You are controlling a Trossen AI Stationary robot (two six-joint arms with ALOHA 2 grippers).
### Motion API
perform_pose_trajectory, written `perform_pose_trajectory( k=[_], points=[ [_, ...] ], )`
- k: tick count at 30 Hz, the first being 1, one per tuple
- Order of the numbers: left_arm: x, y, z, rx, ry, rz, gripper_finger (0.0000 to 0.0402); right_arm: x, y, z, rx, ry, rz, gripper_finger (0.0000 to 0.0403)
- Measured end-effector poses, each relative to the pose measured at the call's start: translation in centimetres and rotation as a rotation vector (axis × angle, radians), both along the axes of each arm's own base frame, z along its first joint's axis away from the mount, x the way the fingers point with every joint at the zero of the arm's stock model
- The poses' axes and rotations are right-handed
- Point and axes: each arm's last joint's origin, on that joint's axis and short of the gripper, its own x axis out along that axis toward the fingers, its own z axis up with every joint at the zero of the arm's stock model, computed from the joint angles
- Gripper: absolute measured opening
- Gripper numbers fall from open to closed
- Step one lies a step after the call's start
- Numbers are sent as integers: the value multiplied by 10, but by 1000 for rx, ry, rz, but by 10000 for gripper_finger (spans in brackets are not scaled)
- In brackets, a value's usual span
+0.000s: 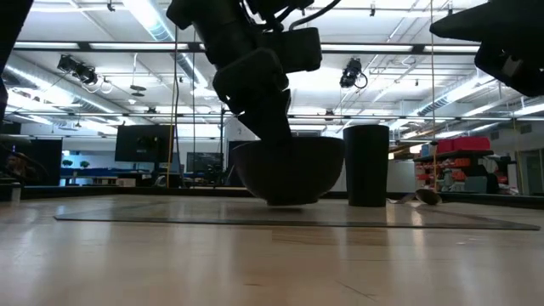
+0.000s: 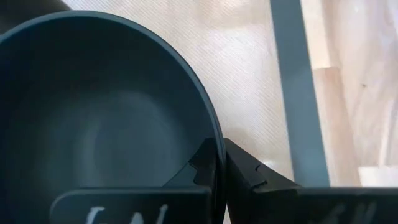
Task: Pick & Place Utensil
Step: Put the black bowl to the bottom left of the black cup on the transparent mat, then put the orange straw into the black cup on the transparent mat
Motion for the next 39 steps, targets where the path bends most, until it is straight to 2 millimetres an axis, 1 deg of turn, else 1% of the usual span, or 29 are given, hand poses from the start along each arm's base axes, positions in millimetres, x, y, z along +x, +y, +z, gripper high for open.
perform_pose_trajectory(
  k=[3, 11, 20, 23, 25, 28, 31, 33, 34, 36, 39],
  points=[
    [0, -1, 0, -27, 3, 3, 16, 0, 0, 0, 0, 0, 0, 280],
    [0, 0, 0, -21, 2, 6, 19, 0, 0, 0, 3, -1, -1, 280],
    [1, 0, 1, -16, -19, 11, 80, 0, 0, 0, 6, -2, -1, 280],
    [2, -2, 2, -21, -29, 5, 91, 0, 0, 0, 10, -2, -2, 280],
    [0, -2, 6, -21, -32, 4, 97, 0, 0, 0, 23, 0, -7, 280],
    [-3, -2, 19, -29, -65, 3, 103, 0, 0, 0, 43, 2, -15, 280],
    [-11, -1, 40, -42, -103, 3, 106, 1, -2, 0, 43, -6, -47, 280],
    [-20, 1, 58, -50, -118, 6, 106, 2, -3, 2, 31, -9, -70, 280],
    [-25, 0, 67, -62, -137, 9, 106, 4, -3, 5, 18, 3, -67, 279],
    [-38, -2, 86, -70, -157, 9, 106, 8, 0, 19, -13, 52, -46, 278],
    [-56, -11, 110, -65, -216, 8, 106, 13, 1, 43, -69, 242, -44, 277]
  ],
)
